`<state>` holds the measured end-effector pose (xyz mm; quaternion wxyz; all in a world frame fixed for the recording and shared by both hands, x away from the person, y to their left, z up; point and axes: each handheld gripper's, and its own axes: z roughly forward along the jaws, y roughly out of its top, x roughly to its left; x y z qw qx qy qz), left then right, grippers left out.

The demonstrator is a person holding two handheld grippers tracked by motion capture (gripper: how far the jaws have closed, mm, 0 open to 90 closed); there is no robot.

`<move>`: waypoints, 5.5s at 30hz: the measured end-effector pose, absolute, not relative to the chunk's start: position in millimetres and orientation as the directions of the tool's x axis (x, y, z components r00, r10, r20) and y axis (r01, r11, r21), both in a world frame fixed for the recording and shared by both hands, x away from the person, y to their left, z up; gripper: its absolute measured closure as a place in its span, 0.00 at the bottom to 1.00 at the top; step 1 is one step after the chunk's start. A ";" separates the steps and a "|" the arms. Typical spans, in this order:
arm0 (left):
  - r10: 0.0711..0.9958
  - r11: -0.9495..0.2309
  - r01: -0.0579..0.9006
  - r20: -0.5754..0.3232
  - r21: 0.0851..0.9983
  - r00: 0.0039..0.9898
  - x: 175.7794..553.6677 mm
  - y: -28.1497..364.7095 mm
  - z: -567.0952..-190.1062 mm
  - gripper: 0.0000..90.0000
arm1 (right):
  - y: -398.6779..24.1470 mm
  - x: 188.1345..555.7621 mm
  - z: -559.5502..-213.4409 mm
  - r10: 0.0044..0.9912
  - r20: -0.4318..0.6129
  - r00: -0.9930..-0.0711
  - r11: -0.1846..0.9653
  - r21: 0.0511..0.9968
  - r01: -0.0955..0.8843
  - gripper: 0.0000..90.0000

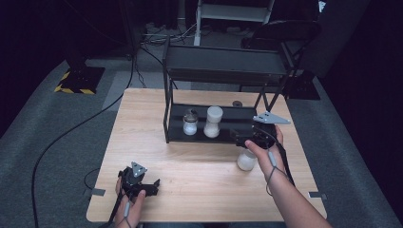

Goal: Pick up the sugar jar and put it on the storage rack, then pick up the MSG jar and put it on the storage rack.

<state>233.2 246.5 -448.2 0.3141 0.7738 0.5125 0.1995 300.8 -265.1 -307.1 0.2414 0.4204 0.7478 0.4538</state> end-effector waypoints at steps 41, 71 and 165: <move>0.919 -0.277 0.668 -0.013 0.691 0.395 233.2 246.5 -448.3 0.00 | -302.4 282.3 -333.1 0.873 0.001 -0.488 0.244 0.865 0.438 0.06; 0.919 -0.277 0.668 -0.012 0.691 0.394 233.2 246.1 -448.3 0.00 | -307.4 282.9 -372.8 0.884 0.006 -0.467 0.259 0.826 0.501 0.07; 0.920 -0.273 0.668 -0.014 0.692 0.391 233.2 245.8 -448.5 0.00 | -291.3 290.8 -332.5 0.849 -0.017 -0.528 0.304 0.834 0.461 0.38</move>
